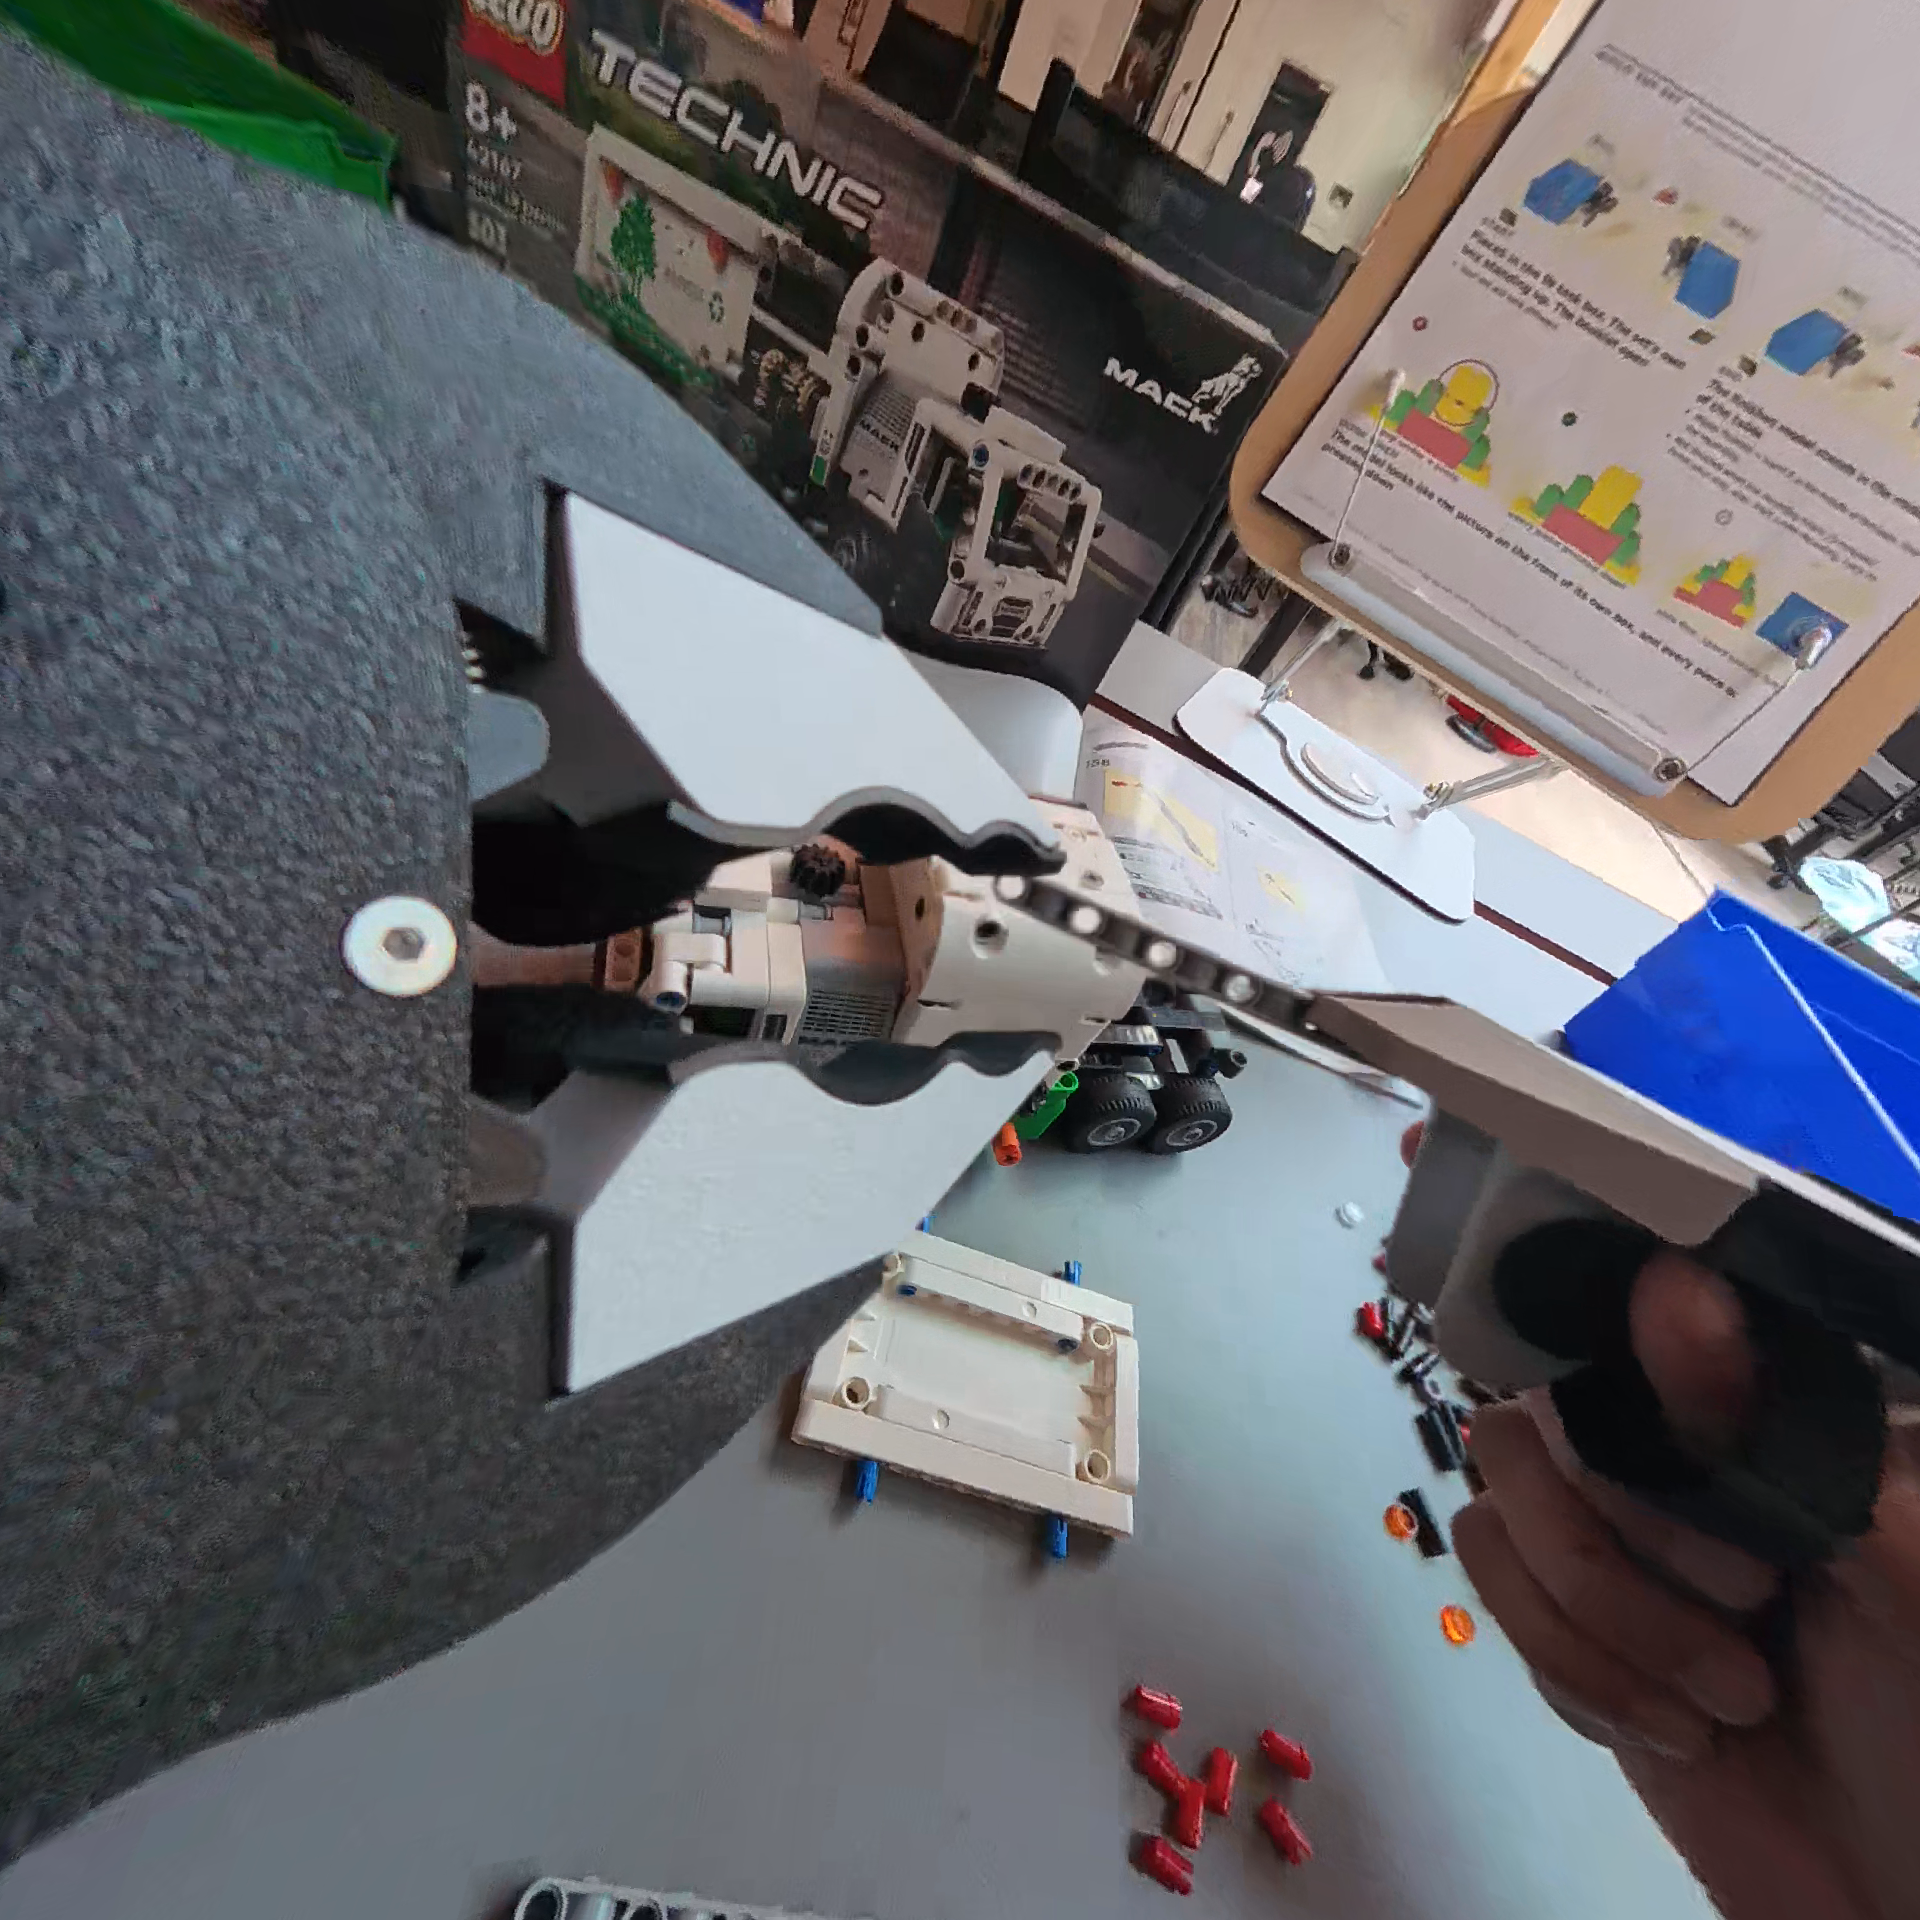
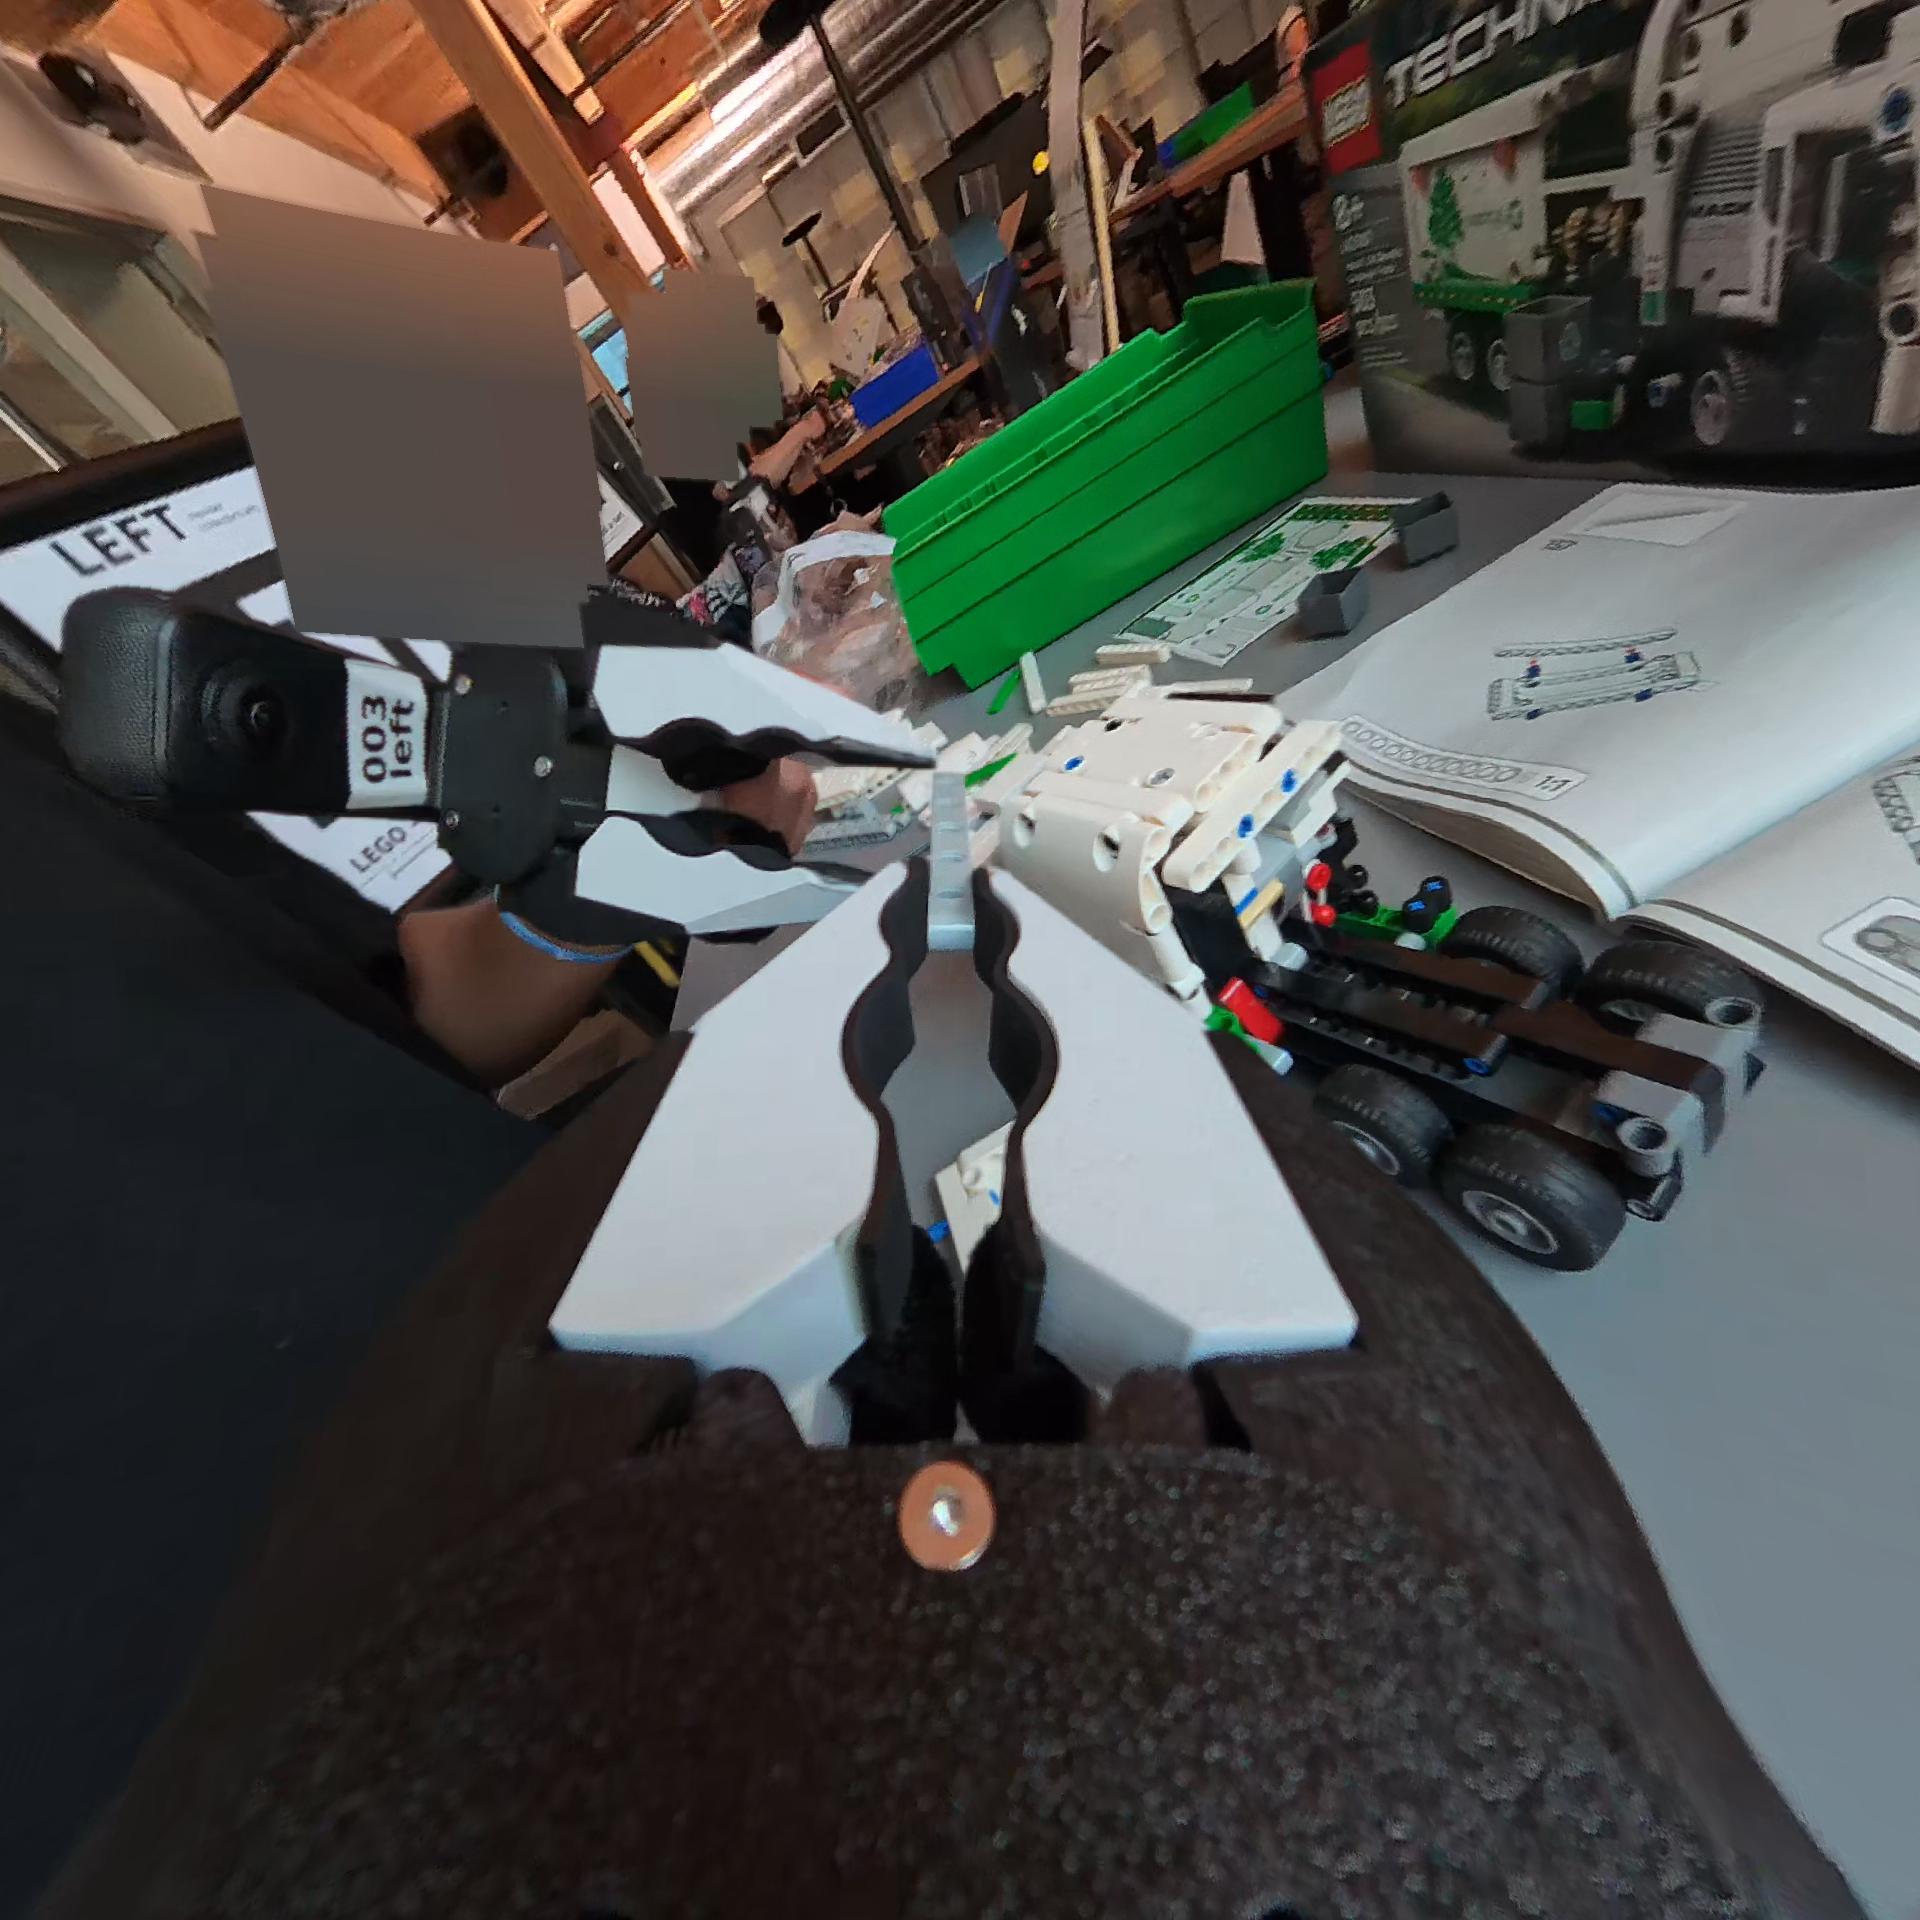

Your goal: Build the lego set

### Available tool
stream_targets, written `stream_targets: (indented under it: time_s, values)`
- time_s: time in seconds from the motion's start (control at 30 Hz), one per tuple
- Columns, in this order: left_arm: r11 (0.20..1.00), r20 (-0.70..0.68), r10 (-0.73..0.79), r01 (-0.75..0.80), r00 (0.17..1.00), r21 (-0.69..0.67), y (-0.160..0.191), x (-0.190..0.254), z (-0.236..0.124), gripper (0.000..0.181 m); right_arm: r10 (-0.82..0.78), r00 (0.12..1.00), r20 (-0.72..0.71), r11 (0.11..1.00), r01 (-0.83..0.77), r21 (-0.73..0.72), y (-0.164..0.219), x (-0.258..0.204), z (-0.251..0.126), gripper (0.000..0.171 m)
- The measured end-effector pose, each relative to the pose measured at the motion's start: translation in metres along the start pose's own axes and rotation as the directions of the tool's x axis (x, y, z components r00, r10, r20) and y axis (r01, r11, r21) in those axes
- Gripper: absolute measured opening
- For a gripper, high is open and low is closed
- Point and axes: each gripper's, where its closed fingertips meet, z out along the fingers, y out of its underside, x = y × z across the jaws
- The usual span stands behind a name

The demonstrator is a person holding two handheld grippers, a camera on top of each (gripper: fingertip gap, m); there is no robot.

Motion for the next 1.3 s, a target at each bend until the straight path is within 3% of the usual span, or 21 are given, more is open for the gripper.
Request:
stream_targets:
  time_s: [0.17,0.4,0.6,0.7,0.77,0.93,1.1,1.3]
  values:
    - [0.956,-0.068,-0.288,0.291,0.955,0.035,-0.004,-0.001,-0.001,0.029,0.047,0.997,-0.063,0.986,-0.036,0.163,-0.026,0.015,-0.018,0.007]
    - [0.732,-0.289,-0.631,0.676,0.72,0.085,-0.026,0.008,-0.003,0.024,0.101,0.991,-0.088,0.973,-0.08,0.216,-0.033,0.026,-0.028,0.007]
    - [0.414,-0.365,-0.831,0.905,0.42,0.098,-0.042,-0.004,0.01,0.023,0.049,0.998,-0.044,0.971,-0.037,0.235,-0.038,0.01,-0.023,0.007]
    - [0.207,-0.468,-0.852,0.972,0.234,0.11,-0.052,-0.016,0.013,0.022,0.065,0.997,0.033,0.958,-0.071,0.278,-0.043,-0.008,-0.017,0.007]
    - [0.111,-0.521,-0.837,0.985,0.165,0.133,-0.058,-0.025,0.01,0.02,0.126,0.988,0.084,0.937,-0.146,0.317,-0.044,-0.014,-0.012,0.007]
    - [-0.036,-0.571,-0.814,0.973,0.103,0.228,-0.057,-0.048,-0.006,0.009,0.249,0.946,0.207,0.88,-0.31,0.361,-0.042,-0.026,0.006,0.006]
    - [-0.153,-0.628,-0.777,0.959,0.032,0.237,-0.055,-0.057,-0.016,0.005,0.346,0.887,0.305,0.8,-0.449,0.398,-0.042,-0.031,0.015,0.005]
    - [-0.191,-0.638,-0.769,0.94,0.036,0.283,-0.052,-0.065,-0.026,0.006,0.364,0.876,0.316,0.757,-0.476,0.448,-0.042,-0.037,0.02,0.007]
